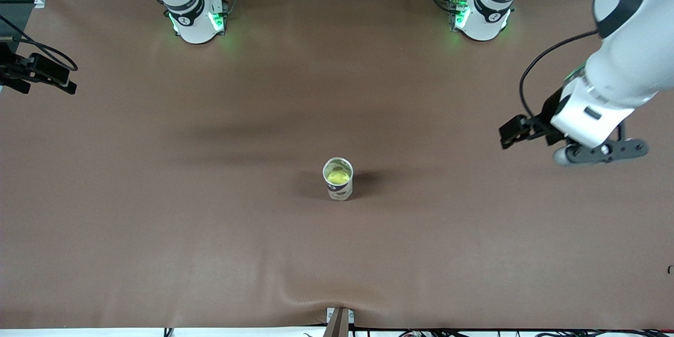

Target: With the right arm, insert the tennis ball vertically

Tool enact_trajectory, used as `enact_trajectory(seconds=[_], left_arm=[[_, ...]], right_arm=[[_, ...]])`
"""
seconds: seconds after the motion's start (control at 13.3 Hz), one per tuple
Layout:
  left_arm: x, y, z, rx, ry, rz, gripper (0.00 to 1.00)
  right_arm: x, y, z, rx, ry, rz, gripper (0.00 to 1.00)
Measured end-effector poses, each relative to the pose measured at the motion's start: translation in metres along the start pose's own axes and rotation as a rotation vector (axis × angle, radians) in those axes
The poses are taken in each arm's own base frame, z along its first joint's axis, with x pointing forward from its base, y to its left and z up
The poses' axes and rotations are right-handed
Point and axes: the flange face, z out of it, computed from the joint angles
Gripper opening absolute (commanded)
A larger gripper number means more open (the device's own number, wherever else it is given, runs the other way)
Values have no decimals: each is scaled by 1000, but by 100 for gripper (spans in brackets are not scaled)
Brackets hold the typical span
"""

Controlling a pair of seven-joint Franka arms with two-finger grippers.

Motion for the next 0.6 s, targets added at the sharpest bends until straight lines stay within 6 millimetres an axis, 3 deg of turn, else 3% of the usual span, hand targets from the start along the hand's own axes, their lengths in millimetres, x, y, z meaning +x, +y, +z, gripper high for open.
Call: enact_trajectory(seconds=[0.38, 0.6], left_arm=[[-30, -55, -39, 43, -42, 1, 100], [-54, -88, -50, 41, -49, 35, 100]], right_arm=[[0, 0, 1, -1, -3, 1, 100], [0, 6, 0, -3, -2, 10, 100]])
